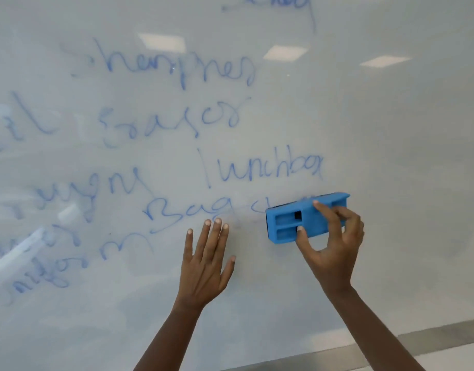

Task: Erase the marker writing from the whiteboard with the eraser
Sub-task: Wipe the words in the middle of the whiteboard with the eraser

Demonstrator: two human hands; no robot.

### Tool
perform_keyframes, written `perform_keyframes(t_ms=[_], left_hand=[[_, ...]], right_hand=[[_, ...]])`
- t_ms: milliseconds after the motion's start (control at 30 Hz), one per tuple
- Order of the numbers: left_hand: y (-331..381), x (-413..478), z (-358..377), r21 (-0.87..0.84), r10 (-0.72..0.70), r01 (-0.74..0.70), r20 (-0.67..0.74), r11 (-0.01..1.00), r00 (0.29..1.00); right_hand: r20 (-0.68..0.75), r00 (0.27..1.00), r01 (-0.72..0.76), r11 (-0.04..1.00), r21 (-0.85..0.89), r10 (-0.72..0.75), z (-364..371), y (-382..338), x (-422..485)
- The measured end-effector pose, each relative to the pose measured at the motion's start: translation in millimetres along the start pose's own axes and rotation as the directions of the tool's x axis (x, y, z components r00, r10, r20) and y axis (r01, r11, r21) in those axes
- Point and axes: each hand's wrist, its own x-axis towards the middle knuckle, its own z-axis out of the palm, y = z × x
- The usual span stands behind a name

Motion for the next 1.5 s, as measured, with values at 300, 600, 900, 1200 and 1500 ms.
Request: perform_keyframes(t_ms=[300, 600, 900, 1200, 1500], left_hand=[[-73, 121, -42, 0.114, -0.038, 0.06, -0.186, 0.992, 0.982], [-133, 191, -80, 0.247, -0.089, 0.143, -0.218, 0.958, 0.972], [-168, 209, -99, 0.249, -0.195, 0.245, -0.209, 0.937, 0.958], [-196, 198, -107, 0.243, -0.244, 0.28, -0.168, 0.929, 0.955], [-228, 211, -113, 0.205, -0.332, 0.375, -0.215, 0.904, 0.918]], right_hand=[[-0.163, 0.977, 0.144, 0.989, 0.026, -0.138, 15, -76, 167], [-0.075, 0.982, 0.169, 0.985, -0.033, -0.172, 44, -137, 251], [0.021, 0.994, 0.105, 0.991, -0.084, -0.103, 65, -153, 271], [0.161, 0.954, 0.278, 0.945, -0.175, -0.251, 60, -135, 269], [0.152, 0.883, 0.469, 0.825, -0.314, -0.444, 46, -127, 284]])
